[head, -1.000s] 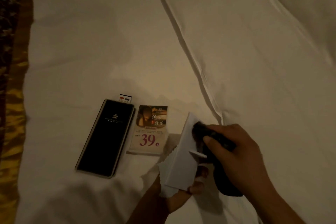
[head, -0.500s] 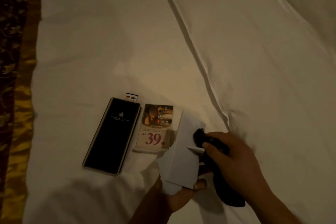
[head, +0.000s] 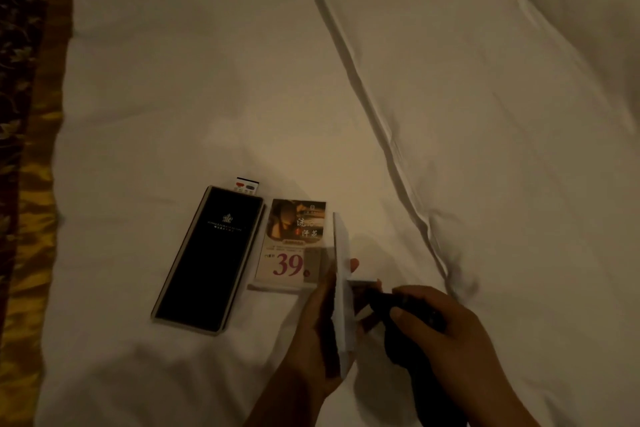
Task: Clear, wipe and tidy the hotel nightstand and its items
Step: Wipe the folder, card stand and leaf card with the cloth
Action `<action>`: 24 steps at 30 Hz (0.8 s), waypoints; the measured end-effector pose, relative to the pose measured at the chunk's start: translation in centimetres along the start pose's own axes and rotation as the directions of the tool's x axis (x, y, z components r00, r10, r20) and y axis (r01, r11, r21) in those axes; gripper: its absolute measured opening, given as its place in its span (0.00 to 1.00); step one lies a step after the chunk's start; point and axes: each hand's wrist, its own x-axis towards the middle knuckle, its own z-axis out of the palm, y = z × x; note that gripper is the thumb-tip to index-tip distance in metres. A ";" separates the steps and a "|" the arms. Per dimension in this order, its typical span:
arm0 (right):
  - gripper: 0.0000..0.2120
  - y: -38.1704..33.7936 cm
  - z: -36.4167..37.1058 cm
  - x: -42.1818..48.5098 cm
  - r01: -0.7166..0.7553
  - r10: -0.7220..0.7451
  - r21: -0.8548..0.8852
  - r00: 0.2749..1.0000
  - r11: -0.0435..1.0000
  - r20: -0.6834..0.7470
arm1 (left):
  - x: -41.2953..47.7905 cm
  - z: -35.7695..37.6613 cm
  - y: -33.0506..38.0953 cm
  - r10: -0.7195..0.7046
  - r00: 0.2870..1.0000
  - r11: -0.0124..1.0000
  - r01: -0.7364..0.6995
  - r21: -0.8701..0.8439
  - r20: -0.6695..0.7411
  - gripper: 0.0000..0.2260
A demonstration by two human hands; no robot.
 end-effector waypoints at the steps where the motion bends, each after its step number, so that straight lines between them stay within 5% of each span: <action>1: 0.08 0.1 -0.2 0.1 0.033 -0.035 -0.101 0.999 0.994 -0.021 | 0.1 0.1 0.2 0.009 1.000 1.000 -0.009 0.018 -0.009 0.21; 7: 0.08 -0.8 -0.4 0.6 0.204 -0.223 -0.431 0.975 0.879 0.007 | 1.8 -0.4 1.9 -0.034 0.993 0.997 0.041 0.062 -0.117 0.22; 14: 0.09 -0.9 -0.1 -0.4 0.220 -0.298 -0.461 0.949 0.860 -0.102 | 2.0 -0.5 3.6 -0.066 0.995 0.987 0.076 0.140 -0.070 0.14; 24: 0.12 -0.2 0.4 -4.7 0.158 -0.322 -0.467 0.900 0.870 -0.295 | 0.4 -1.3 4.4 -0.279 0.954 0.949 0.256 0.185 0.107 0.24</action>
